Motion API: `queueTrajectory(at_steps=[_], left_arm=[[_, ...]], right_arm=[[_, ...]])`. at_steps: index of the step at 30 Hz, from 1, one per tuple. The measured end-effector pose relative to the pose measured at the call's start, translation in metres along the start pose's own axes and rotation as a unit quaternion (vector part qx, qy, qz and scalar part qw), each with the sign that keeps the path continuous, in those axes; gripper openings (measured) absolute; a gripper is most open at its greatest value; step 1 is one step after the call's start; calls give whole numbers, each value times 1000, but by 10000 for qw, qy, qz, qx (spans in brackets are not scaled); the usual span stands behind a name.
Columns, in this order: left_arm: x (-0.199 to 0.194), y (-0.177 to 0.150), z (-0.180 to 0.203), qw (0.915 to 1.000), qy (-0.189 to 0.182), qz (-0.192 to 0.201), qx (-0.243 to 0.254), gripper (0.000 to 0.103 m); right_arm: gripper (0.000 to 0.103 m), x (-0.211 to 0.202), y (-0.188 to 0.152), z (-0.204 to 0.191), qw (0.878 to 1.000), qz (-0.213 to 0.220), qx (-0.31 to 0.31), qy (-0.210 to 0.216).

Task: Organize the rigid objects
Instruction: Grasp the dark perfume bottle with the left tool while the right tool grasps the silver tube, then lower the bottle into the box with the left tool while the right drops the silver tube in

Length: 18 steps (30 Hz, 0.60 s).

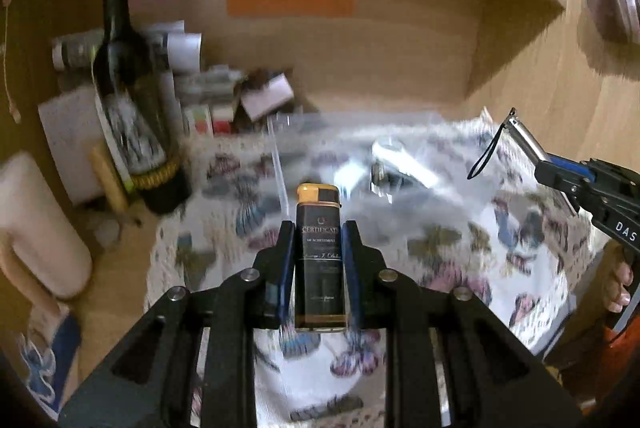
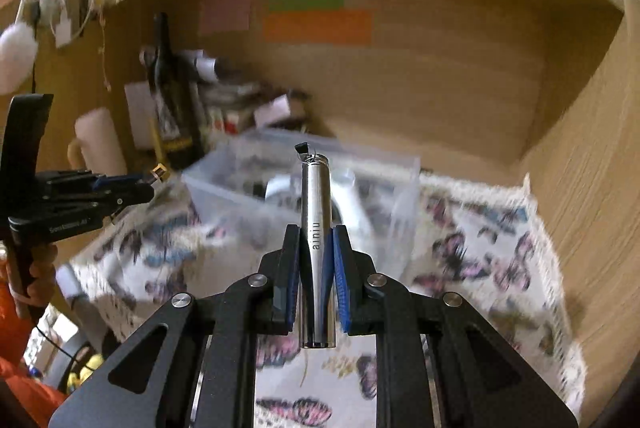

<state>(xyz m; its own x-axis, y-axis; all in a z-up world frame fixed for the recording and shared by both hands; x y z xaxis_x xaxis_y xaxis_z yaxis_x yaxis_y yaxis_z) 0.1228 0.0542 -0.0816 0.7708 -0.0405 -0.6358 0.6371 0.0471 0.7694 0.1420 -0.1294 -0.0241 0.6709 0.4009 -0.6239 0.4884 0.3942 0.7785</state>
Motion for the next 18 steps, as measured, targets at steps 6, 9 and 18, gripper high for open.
queueTrajectory(at_steps=[6, 9, 18], left_arm=[[-2, 40, 3, 9995, -36, 301, 15, 23], [4, 57, 5, 9994, -30, 353, 29, 23], [53, 80, 1, 9999, -130, 23, -26, 23]], right_arm=[[14, -1, 34, 10, 9993, 355, 67, -60], [14, 5, 48, 15, 9990, 435, 91, -62], [14, 52, 62, 28, 9994, 212, 206, -196]])
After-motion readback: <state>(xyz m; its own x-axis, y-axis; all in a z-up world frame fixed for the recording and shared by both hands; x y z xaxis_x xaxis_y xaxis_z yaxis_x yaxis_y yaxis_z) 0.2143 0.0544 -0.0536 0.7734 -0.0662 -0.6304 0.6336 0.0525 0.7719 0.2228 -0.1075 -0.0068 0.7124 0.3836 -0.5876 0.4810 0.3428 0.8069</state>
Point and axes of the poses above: each gripper's, at about its wrist camera, not at the fingertips, and x roughly the way its jaws point, z to its right, y to its top, the point moved 6 cm from there along x, roughly the way its jaws point, and after that the axes turned 6 degrees about -z, right-handed, at the moved point
